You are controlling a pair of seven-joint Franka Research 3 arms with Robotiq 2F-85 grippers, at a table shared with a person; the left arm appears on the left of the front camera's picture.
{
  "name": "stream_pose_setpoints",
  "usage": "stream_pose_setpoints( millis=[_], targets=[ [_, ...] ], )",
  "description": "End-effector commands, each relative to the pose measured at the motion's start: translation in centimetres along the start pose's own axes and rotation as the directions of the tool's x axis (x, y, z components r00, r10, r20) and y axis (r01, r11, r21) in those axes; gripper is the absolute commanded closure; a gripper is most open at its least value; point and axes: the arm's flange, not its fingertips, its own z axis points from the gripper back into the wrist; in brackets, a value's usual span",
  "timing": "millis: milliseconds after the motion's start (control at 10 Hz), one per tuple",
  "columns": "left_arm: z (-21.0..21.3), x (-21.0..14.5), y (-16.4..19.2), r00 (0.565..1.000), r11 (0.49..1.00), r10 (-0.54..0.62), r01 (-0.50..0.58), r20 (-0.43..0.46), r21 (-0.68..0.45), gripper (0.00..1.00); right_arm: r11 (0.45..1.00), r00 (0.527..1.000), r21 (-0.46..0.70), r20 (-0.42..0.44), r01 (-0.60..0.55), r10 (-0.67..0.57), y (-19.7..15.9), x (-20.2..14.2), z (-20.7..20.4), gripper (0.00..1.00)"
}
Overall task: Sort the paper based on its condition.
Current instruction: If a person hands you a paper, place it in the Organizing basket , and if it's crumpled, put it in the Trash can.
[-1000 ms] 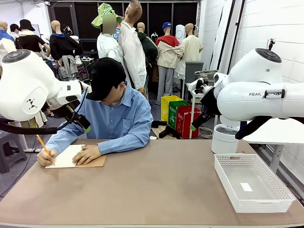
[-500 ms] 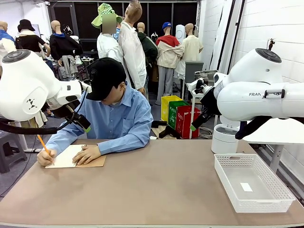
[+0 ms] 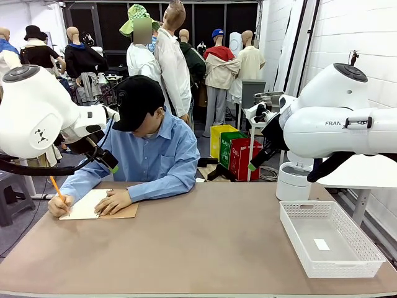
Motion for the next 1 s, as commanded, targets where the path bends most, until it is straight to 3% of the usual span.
stream_pose_setpoints(
  millis=[0,900],
  targets=[
    [0.01,-0.01,0.04,1.0,1.0,0.002,-0.002,0.001,-0.003,0.0,1.0,1.0,0.0,-0.002,0.0,0.0,-0.03,-0.02,-0.08,0.0],
    [0.01,-0.01,0.04,1.0,1.0,0.002,-0.002,0.001,-0.003,0.0,1.0,1.0,0.0,-0.002,0.0,0.0,-0.03,-0.02,-0.08,0.0]
  ],
)
